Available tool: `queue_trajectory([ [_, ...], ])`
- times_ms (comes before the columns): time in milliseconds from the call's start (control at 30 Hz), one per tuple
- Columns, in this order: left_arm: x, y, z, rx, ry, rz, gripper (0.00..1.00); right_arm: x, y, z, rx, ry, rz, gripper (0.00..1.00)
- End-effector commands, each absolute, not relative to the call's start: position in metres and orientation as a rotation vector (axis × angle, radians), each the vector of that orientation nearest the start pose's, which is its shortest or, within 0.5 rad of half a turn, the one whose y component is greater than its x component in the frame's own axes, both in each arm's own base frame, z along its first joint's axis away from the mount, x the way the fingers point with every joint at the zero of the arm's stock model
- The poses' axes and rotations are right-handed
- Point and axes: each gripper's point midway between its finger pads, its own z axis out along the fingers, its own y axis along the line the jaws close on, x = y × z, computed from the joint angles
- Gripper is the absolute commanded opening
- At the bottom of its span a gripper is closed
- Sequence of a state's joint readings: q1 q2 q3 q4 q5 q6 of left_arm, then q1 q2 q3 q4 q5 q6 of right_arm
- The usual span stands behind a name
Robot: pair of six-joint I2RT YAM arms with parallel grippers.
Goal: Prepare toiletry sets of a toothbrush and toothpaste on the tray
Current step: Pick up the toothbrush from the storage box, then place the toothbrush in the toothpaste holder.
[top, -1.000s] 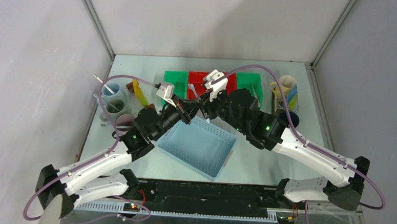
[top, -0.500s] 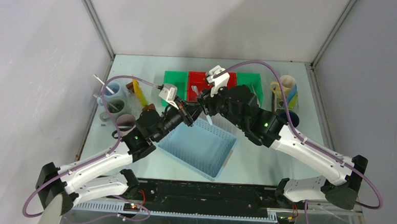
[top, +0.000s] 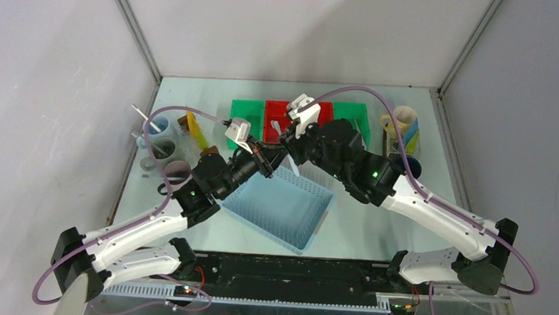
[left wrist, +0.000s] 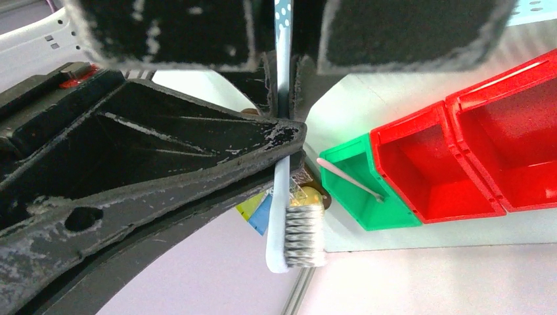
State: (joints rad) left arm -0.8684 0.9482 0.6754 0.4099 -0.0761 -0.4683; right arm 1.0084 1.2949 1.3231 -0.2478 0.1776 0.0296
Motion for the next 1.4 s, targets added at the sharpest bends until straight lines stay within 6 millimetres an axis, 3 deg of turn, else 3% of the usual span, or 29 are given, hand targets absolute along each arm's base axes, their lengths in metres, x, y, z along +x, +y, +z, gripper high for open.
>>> queue_trajectory([
  [0,0.234,-0.285,0.349,0.242,1.402,-1.042,0.05,0.261,0.332,0.362,-0.733,1.619,0.565,0.0],
  [100,0.234,-0.284,0.347,0.242,1.406,-1.034,0.13,0.264,0.326,0.365,-0.747,1.604,0.554,0.0],
  [333,0.234,-0.28,0.341,0.234,1.428,-1.015,0.46,0.28,0.294,0.372,-0.749,1.589,0.473,0.0],
  [500,0.237,-0.269,0.335,0.217,1.462,-0.953,0.68,0.299,0.255,0.372,-0.761,1.556,0.34,0.0],
  [633,0.242,-0.247,0.333,0.195,1.497,-0.834,0.81,0.315,0.221,0.369,-0.767,1.536,0.237,0.0],
  [1000,0.26,-0.168,0.348,0.121,1.541,-0.61,0.88,0.356,0.142,0.341,-0.823,1.476,0.088,0.0],
  [1167,0.267,-0.119,0.366,0.066,1.495,-0.425,0.88,0.378,0.111,0.322,-0.846,1.5,0.044,0.0],
  [1367,0.268,-0.075,0.393,0.015,1.399,-0.192,0.89,0.399,0.086,0.304,-0.882,1.482,0.043,0.0],
])
